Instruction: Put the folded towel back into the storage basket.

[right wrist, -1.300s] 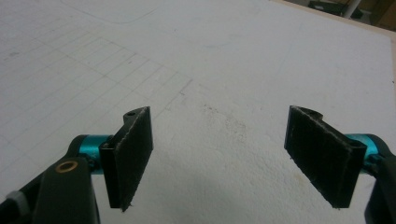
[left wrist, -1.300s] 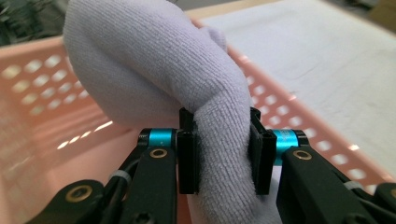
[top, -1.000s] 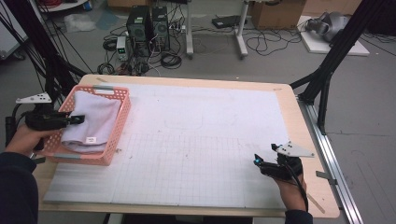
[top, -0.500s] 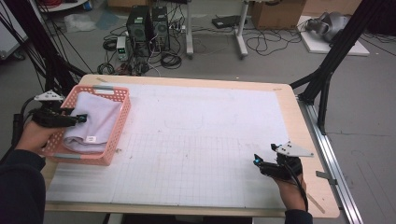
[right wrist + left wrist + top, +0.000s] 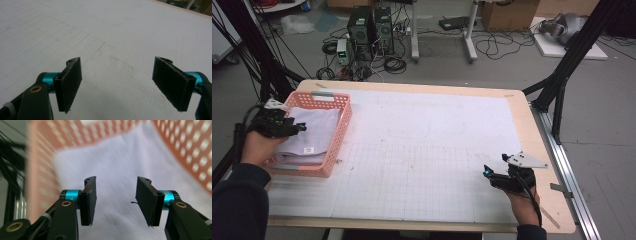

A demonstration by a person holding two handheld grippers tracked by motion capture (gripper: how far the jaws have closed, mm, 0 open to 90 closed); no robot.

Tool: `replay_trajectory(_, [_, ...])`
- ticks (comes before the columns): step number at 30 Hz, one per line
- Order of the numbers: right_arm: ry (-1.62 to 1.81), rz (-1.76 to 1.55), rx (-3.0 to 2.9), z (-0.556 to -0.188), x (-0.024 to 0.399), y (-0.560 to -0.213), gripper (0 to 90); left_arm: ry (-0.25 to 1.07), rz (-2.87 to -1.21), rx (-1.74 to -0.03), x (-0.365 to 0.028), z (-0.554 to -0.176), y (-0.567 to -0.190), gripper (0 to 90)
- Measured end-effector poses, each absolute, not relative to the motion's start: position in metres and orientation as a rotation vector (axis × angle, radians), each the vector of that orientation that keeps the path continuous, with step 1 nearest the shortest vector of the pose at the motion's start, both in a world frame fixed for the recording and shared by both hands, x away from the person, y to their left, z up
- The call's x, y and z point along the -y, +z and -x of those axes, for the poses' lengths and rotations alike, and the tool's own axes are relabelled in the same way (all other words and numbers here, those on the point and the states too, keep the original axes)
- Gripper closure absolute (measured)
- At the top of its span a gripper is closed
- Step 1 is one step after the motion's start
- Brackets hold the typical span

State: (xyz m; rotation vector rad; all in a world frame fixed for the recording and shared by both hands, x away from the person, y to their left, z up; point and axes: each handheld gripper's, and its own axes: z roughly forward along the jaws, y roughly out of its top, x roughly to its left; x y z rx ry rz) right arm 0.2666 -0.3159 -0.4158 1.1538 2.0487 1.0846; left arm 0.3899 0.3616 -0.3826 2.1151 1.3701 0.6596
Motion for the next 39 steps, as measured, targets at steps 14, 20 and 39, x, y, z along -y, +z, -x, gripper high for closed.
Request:
replay_trajectory(14, [1.081, -1.149, -2.054, -0.267, 0.317, -0.417, 22.6, 0.519, -2.191, -1.279, -0.34, -0.399, -0.407, 53.3])
replay_trajectory(20, [1.086, -1.156, -2.048, -0.266, 0.318, -0.416, 22.5, 0.685, -1.893, -1.311, -0.357, -0.386, -0.387, 37.2])
replay_trajectory(39, [1.12, -1.147, -2.046, -0.268, 0.317, -0.416, 22.5, 0.603, -1.541, -0.886, -0.267, -0.331, -0.354, 21.5])
